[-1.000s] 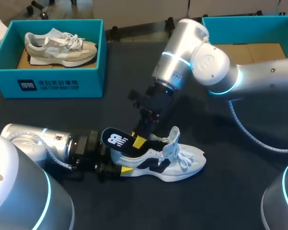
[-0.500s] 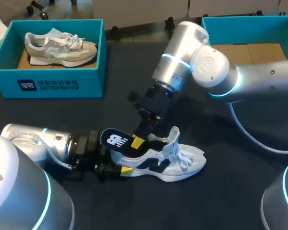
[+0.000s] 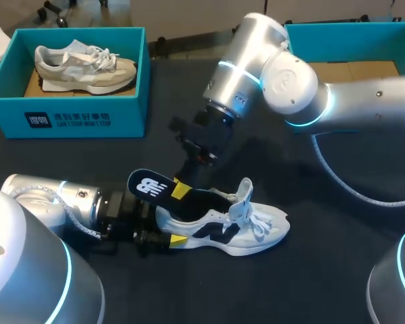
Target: Take the shoe out of the shoebox, open the shoe tongue, remove and reinsert the insole, then place the shoe into the shoebox
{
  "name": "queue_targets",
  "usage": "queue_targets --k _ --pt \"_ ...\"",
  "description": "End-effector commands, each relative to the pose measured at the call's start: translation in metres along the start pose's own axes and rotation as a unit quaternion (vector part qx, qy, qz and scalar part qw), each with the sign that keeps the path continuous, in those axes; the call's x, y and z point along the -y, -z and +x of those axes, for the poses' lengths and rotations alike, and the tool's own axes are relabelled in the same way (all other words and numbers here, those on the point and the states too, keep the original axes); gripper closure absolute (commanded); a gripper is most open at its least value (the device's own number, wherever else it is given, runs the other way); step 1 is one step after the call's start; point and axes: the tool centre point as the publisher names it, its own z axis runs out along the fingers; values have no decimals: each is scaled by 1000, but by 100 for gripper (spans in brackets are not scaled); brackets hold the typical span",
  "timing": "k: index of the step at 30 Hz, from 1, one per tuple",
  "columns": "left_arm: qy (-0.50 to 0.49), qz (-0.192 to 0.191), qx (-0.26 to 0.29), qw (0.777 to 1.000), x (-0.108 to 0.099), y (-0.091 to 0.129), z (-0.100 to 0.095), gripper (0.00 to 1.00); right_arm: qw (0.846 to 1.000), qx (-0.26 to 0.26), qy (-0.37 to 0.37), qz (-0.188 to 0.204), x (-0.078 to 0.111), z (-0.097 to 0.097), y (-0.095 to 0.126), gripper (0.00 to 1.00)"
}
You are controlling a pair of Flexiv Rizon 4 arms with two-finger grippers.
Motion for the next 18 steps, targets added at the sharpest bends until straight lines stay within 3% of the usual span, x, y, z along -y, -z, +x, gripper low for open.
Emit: queue_targets --k 1,11,15,18 --pt "0 -1 0 1000 1 0 0 100 1000 3 -1 1 -1 2 0 100" --pt "0 -1 0 1000 1 0 0 100 1000 3 -1 1 -1 2 0 100" --pt "0 -1 0 1000 1 0 0 100 999 23 44 -12 -35 6 9 100" --pt "0 -1 0 1000 1 0 0 100 998 38 54 -25 -49 15 25 100"
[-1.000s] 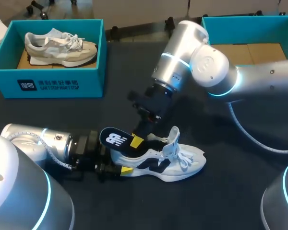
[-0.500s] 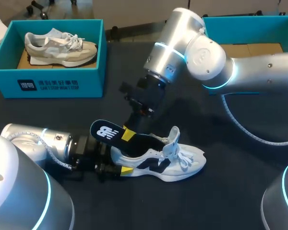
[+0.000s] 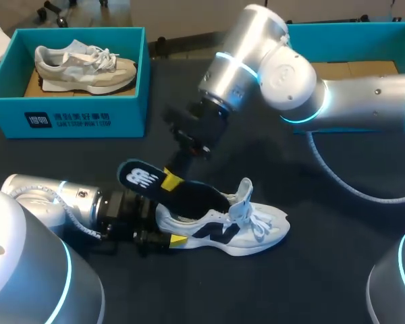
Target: Take the shoe out of the shoebox, open the shoe tongue, remove and reinsert the insole, then place the shoe into the shoebox
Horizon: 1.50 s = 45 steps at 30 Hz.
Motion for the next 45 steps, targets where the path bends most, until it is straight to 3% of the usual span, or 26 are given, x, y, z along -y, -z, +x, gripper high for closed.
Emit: queue_targets --k 1,8,13,15,33,45 --pt "0 -1 0 1000 1 0 0 100 1000 22 9 -13 -21 16 20 100" --pt "0 -1 0 1000 1 0 0 100 998 22 -14 -63 -40 32 57 100" --pt "0 -1 0 1000 1 0 0 100 994 13 12 -110 -57 48 84 100" --pt "0 -1 0 1000 1 0 0 100 987 16 24 -159 -64 54 96 100" --pt "0 -1 0 1000 1 0 0 100 986 23 28 -162 -74 63 109 100" --pt "0 -1 0 1000 1 0 0 100 966 110 -15 -234 -69 136 173 100"
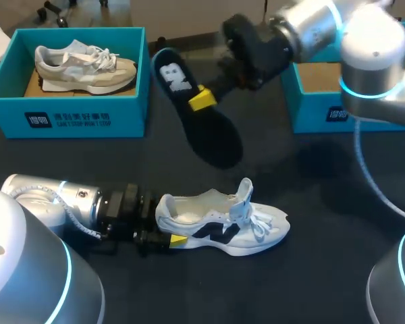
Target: Take the shoe out of the shoebox, open the shoe tongue, remove and reinsert the insole, then place the shoe into the shoebox
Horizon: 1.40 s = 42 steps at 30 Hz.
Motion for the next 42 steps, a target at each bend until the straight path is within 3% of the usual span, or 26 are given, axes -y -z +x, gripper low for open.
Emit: queue_targets --k 1,6,7,19,22,29,33,42 --pt "0 -1 0 1000 1 0 0 100 997 73 -14 -21 2 52 23 100" --pt "0 -1 0 1000 1 0 0 100 992 97 -5 -81 -13 75 38 100" --pt "0 -1 0 1000 1 0 0 100 988 132 -14 -74 -20 83 42 100" --pt "0 -1 0 1000 1 0 0 100 988 132 -14 -74 -20 83 42 100" --pt "0 -1 0 1000 1 0 0 100 982 152 -4 -109 -28 100 51 100" --pt "0 -1 0 1000 1 0 0 100 971 187 -22 -144 -37 142 63 100" --pt "0 -1 0 1000 1 0 0 100 958 224 -72 -166 -48 161 62 100" --pt "0 -1 0 1000 1 0 0 100 958 224 -72 -166 -48 161 62 100"
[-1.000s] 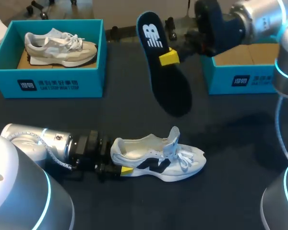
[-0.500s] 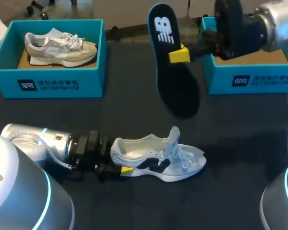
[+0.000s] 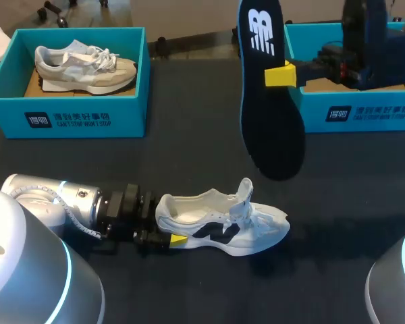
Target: Take the shoe out of the shoebox, open the shoe tongue, remove and reinsert the insole, then place the shoe into the shoebox
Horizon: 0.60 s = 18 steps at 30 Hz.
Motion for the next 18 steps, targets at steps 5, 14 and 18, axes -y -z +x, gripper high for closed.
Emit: queue_targets --k 5,14,18 --pt "0 -1 0 1000 1 0 0 100 997 76 0 -4 4 7 1 100" --pt "0 -1 0 1000 1 0 0 100 995 76 -22 -59 -13 34 20 100" --pt "0 -1 0 1000 1 0 0 100 996 65 -24 -64 -21 47 21 100"
